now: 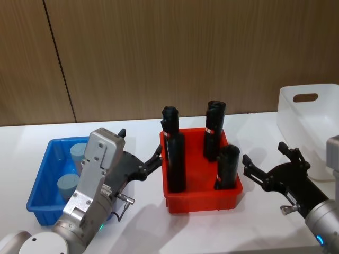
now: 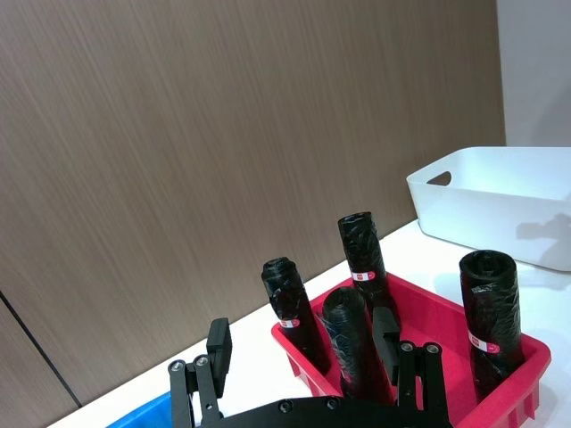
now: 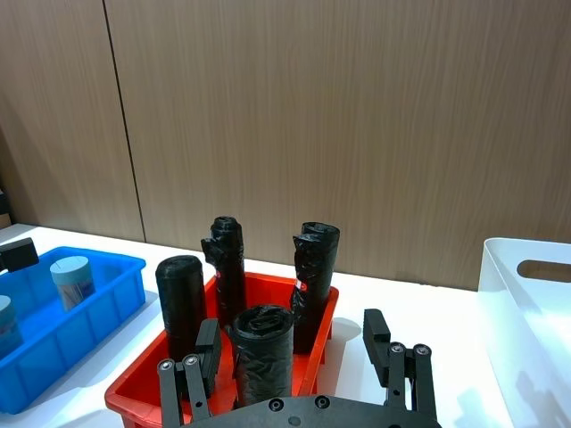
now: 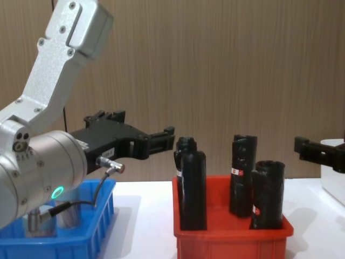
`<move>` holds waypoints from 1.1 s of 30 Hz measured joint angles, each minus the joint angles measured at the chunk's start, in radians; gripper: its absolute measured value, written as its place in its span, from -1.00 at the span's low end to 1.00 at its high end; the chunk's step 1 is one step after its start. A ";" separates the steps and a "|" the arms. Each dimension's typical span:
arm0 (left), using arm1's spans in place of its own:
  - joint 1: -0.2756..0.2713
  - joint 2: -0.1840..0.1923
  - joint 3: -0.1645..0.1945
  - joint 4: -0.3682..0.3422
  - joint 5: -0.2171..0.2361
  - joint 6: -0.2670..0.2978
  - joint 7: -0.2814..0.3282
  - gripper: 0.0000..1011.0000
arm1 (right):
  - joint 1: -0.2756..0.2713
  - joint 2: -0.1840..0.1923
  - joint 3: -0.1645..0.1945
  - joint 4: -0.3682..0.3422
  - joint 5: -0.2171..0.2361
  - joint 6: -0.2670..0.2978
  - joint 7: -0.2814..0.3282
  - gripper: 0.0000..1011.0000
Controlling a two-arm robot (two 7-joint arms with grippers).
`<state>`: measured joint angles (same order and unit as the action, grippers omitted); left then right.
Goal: Pick the cotton swabs from the blue box and place them into the white box.
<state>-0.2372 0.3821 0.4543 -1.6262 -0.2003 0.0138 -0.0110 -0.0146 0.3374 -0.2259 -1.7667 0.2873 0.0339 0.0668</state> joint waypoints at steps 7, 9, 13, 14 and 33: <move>0.000 0.000 0.000 0.000 0.000 0.000 0.000 0.99 | 0.000 0.000 0.000 0.000 0.000 0.000 0.000 0.98; 0.000 0.000 0.000 0.000 0.000 0.000 0.000 0.99 | 0.000 0.000 0.000 0.000 0.000 0.000 0.000 0.98; 0.000 0.000 0.000 0.000 0.000 0.000 0.000 0.99 | 0.000 0.000 0.000 0.000 0.000 0.000 0.000 0.98; 0.000 0.000 0.000 0.000 0.000 0.000 0.000 0.99 | 0.000 0.000 0.000 0.000 0.000 0.000 0.000 0.98; 0.003 0.015 -0.016 0.008 -0.018 -0.023 -0.015 0.99 | 0.000 0.000 0.000 0.000 0.000 0.000 0.000 0.98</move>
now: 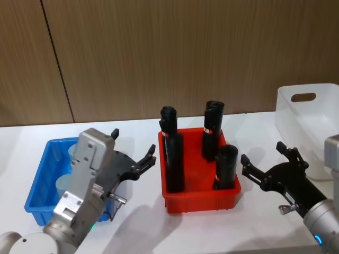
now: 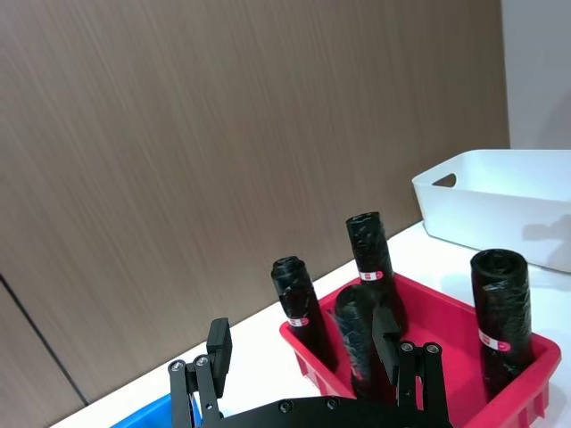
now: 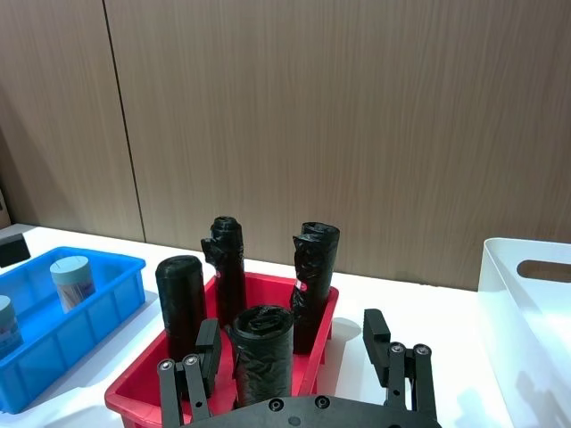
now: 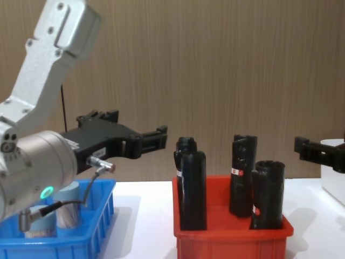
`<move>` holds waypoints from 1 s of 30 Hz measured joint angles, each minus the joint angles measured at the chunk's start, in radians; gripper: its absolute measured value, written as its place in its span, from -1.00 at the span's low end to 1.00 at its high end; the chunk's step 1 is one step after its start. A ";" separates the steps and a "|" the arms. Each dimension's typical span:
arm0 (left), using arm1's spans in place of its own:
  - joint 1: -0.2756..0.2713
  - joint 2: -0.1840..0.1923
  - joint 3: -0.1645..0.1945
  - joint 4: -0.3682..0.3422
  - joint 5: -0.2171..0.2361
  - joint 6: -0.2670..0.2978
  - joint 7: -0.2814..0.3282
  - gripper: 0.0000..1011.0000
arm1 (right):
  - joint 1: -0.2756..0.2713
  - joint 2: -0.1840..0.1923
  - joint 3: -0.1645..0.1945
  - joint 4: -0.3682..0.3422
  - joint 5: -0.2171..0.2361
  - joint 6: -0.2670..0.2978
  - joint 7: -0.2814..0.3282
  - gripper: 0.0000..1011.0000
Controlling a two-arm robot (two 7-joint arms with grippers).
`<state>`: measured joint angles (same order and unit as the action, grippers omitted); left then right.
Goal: Pick the cotton swabs from the blue box and place them into the white box.
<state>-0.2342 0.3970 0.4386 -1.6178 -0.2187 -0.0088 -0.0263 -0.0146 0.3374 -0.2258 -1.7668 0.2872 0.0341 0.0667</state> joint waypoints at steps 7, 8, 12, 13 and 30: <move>0.009 0.018 -0.018 0.004 -0.029 -0.003 -0.001 0.99 | 0.000 0.000 0.000 0.000 0.000 0.000 0.000 0.98; 0.011 0.020 -0.020 0.004 -0.033 -0.001 0.001 0.99 | 0.000 0.000 0.000 0.000 0.000 0.000 0.000 0.98; 0.021 0.033 -0.032 0.002 -0.059 0.025 0.015 0.99 | 0.000 0.000 0.000 0.000 0.000 0.000 0.000 0.98; 0.023 0.035 -0.034 0.001 -0.063 0.031 0.018 0.99 | 0.000 0.000 0.000 0.000 0.000 0.000 0.000 0.98; 0.061 0.065 -0.076 -0.016 -0.174 0.187 0.145 0.99 | 0.000 0.000 0.000 0.000 0.000 0.000 0.000 0.98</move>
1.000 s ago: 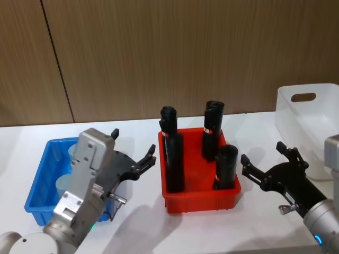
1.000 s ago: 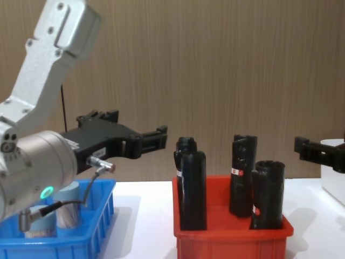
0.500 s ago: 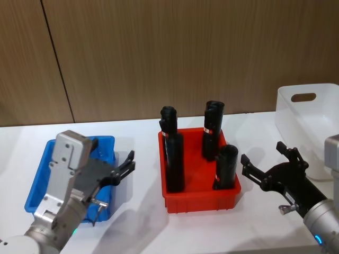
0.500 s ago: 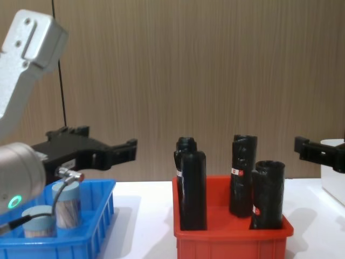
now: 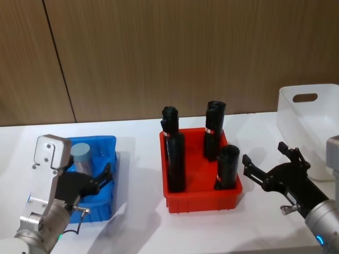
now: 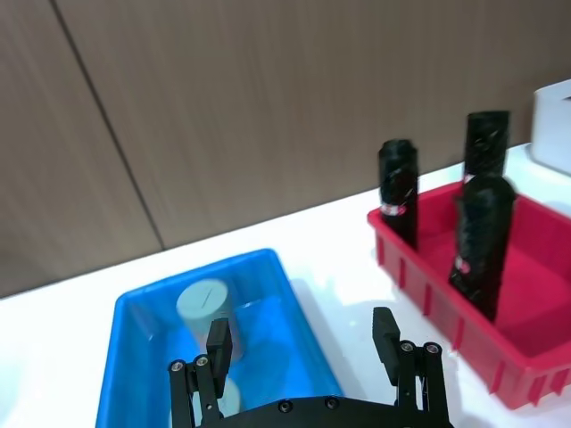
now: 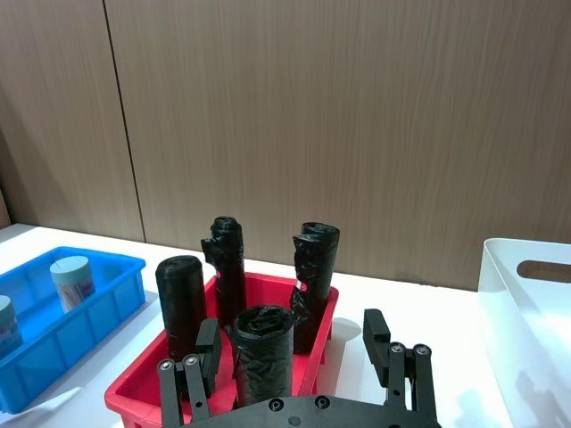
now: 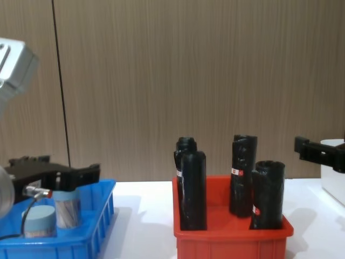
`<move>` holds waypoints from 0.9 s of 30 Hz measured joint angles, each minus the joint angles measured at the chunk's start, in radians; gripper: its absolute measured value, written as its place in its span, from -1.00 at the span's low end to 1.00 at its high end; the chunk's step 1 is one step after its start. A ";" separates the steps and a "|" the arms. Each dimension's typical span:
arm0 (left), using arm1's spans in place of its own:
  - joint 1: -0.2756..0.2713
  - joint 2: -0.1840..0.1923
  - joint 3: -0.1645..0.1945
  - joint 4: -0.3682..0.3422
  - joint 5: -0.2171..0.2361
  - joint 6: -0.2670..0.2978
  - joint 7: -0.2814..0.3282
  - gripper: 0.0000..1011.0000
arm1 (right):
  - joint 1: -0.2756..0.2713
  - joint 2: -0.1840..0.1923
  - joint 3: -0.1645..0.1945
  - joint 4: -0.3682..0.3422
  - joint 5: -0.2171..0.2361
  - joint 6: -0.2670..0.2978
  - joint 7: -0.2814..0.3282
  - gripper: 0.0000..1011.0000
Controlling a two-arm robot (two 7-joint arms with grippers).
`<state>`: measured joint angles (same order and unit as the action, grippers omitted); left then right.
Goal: Pick the cotton swabs from the blue box and place them into the white box.
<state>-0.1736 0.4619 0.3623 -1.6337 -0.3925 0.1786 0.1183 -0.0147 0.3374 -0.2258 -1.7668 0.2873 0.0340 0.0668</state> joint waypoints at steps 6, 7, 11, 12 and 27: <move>0.009 0.001 -0.013 0.000 -0.043 0.057 0.059 0.99 | 0.000 0.000 0.000 0.000 0.000 0.000 0.000 0.98; 0.010 0.001 -0.015 0.000 -0.046 0.065 0.067 0.99 | 0.000 0.000 0.000 0.000 0.000 0.000 0.000 0.98; 0.012 -0.002 -0.023 0.009 -0.071 0.098 0.097 0.99 | 0.000 0.000 0.000 0.000 0.000 0.000 0.000 0.98; 0.012 -0.003 -0.024 0.011 -0.075 0.102 0.101 0.99 | 0.000 0.000 0.000 0.000 0.000 0.000 0.000 0.98; -0.005 -0.027 -0.040 0.077 -0.118 0.165 0.149 0.99 | 0.000 0.000 0.000 0.000 0.000 0.000 0.000 0.98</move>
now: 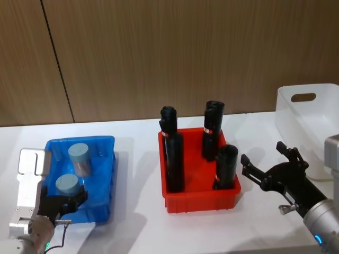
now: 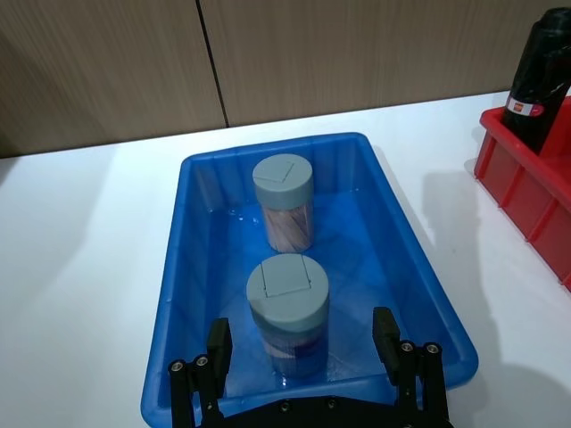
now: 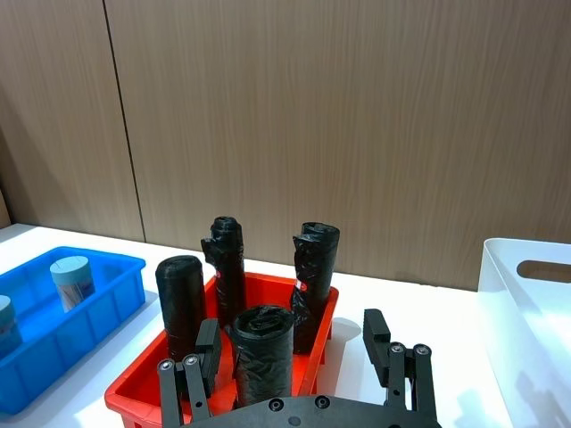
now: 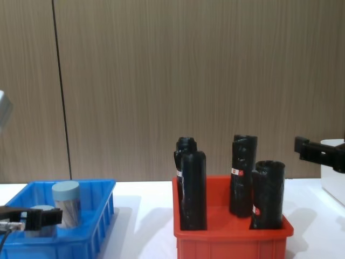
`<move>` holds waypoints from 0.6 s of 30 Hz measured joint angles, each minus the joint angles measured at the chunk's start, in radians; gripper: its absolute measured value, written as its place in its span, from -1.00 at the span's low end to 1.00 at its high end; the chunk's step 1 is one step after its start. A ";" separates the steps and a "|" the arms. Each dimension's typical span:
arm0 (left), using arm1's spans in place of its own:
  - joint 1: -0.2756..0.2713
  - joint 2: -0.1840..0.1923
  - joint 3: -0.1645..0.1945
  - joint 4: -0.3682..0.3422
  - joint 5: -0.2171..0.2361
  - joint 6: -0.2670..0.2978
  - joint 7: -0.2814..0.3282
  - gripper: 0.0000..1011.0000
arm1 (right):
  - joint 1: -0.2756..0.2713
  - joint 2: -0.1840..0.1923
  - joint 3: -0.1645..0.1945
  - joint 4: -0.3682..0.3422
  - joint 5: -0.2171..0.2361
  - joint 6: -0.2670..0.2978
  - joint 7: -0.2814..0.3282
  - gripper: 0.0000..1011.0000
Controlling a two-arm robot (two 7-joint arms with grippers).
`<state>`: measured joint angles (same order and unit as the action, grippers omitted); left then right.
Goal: Pick the cotton swabs from the blue box and place them into the white box.
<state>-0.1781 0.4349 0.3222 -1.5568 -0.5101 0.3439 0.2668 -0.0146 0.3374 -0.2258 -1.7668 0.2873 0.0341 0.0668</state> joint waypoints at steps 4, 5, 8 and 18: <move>-0.015 -0.011 -0.003 0.030 0.000 0.008 -0.001 0.99 | 0.000 0.000 0.000 0.000 0.000 0.000 0.000 0.98; -0.017 -0.012 -0.003 0.035 0.001 0.010 -0.002 0.99 | 0.000 0.000 0.000 0.000 0.000 0.000 0.000 0.98; -0.030 -0.020 -0.005 0.056 0.005 0.013 -0.007 0.99 | 0.000 0.000 0.000 0.000 0.000 0.000 0.000 0.98; -0.077 -0.047 -0.008 0.123 0.034 0.020 -0.039 0.99 | 0.000 0.000 0.000 0.000 0.000 0.000 0.000 0.98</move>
<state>-0.2556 0.3881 0.3144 -1.4341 -0.4759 0.3636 0.2282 -0.0146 0.3375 -0.2258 -1.7668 0.2873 0.0341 0.0668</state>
